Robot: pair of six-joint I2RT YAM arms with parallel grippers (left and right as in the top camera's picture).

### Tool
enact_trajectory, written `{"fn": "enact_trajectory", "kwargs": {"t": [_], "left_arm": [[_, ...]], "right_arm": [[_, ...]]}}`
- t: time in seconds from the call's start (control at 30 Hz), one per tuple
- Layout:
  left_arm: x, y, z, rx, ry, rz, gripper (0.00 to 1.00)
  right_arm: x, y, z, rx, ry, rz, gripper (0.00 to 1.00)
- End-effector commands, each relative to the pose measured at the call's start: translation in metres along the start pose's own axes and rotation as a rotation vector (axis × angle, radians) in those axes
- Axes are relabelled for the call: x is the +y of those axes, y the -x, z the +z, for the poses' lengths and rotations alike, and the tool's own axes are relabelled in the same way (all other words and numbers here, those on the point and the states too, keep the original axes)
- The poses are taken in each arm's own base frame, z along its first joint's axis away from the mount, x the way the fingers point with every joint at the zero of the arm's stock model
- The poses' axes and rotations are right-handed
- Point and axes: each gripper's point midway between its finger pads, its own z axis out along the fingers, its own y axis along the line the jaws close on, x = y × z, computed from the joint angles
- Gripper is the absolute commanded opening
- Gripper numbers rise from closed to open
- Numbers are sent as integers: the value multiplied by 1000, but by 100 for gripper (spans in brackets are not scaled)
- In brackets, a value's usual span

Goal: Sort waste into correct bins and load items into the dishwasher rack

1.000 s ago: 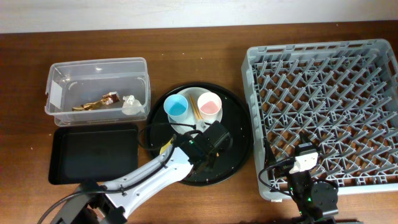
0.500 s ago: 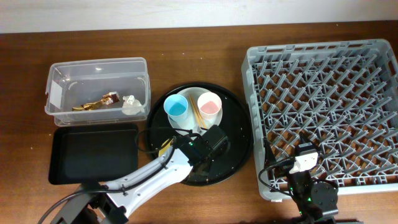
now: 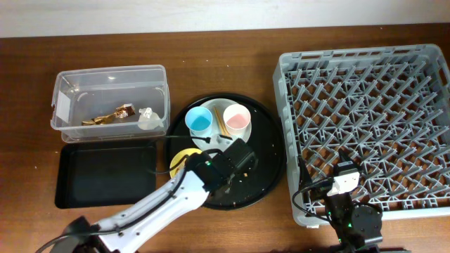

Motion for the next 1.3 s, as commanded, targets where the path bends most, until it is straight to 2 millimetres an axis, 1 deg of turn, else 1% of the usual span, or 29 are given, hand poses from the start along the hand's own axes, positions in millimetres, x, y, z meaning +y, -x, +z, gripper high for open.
{"fn": "enact_trajectory", "kwargs": {"t": [0.0,0.07,0.13,0.2,0.3,0.37,0.47,0.6,0.77,0.83,0.87,0.93,1.03,1.1,1.27], "left_arm": [[7,13,-7,-36,-2,-110,25],[4,25,-6,-76,-28,-209,26],[4,33,-6,-98,-46,-346,26],[1,38,-6,-113,-65,-443,26],[-4,40,3,-112,-65,-477,26],[-7,40,16,-96,-52,-482,26],[2,37,35,-56,-9,-504,26],[5,30,53,39,-37,-548,26],[-1,27,59,56,-70,-541,25],[-4,15,68,86,-74,-535,25],[-4,12,69,94,-75,-532,21],[-10,10,68,114,-103,-515,17],[-12,7,68,130,-114,-481,16],[-12,-1,67,163,-112,-473,15],[-28,-19,60,259,-213,-324,10]], "right_arm": [[0,-3,0,6,-2,0,98],[0,-3,0,6,-2,0,98],[0,-3,0,6,-2,0,99],[0,-3,0,6,-2,0,98],[0,-3,0,6,-2,0,98],[0,-3,0,6,-2,0,98],[0,-3,0,6,-2,0,98],[0,-3,0,6,-2,0,99],[0,-3,0,6,-2,0,98],[0,-3,0,6,-2,0,98],[0,-3,0,6,-2,0,98],[0,-3,0,6,-2,0,98],[0,-3,0,6,-2,0,98],[0,-3,0,6,-2,0,98],[0,-3,0,6,-2,0,98]]}}
